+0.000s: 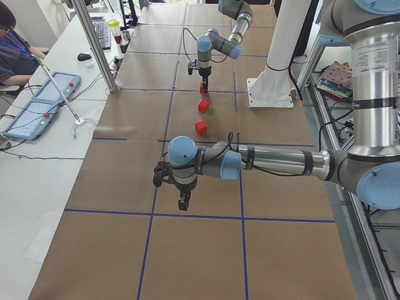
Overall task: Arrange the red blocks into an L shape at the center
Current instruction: 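Lower the red cube onto the center grid line and open the right gripper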
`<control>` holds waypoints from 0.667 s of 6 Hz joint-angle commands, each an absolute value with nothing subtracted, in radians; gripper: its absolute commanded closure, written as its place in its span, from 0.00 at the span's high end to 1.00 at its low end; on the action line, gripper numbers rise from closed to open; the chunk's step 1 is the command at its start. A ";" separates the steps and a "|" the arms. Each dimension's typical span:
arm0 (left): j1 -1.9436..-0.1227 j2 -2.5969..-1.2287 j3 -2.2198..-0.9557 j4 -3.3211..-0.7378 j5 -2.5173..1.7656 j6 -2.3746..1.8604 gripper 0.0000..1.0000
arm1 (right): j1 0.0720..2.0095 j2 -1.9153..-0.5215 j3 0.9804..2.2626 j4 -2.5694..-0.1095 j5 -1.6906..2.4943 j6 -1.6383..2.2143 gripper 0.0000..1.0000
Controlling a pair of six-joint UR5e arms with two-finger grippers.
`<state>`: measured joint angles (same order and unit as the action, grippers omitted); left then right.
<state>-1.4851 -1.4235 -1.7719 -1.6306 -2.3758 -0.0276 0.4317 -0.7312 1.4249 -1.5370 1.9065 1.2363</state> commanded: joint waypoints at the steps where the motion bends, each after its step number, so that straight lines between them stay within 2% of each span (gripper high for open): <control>1: -1.485 -1.424 -1.772 -1.631 -2.376 -0.028 1.00 | 0.431 -0.736 1.424 -1.537 1.905 1.229 0.61; 2: -1.485 -1.424 -1.773 -1.631 -2.376 -0.028 1.00 | 0.431 -0.738 1.424 -1.539 1.905 1.229 0.65; 3: -1.485 -1.424 -1.773 -1.631 -2.376 -0.028 1.00 | 0.431 -0.738 1.424 -1.539 1.905 1.229 0.77; 4: -1.485 -1.424 -1.772 -1.631 -2.376 -0.028 1.00 | 0.431 -0.733 1.427 -1.540 1.905 1.229 0.99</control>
<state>-1.4849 -1.4235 -1.7727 -1.6306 -2.3761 -0.0276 0.4310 -0.7361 1.4244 -1.5390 1.9052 1.2288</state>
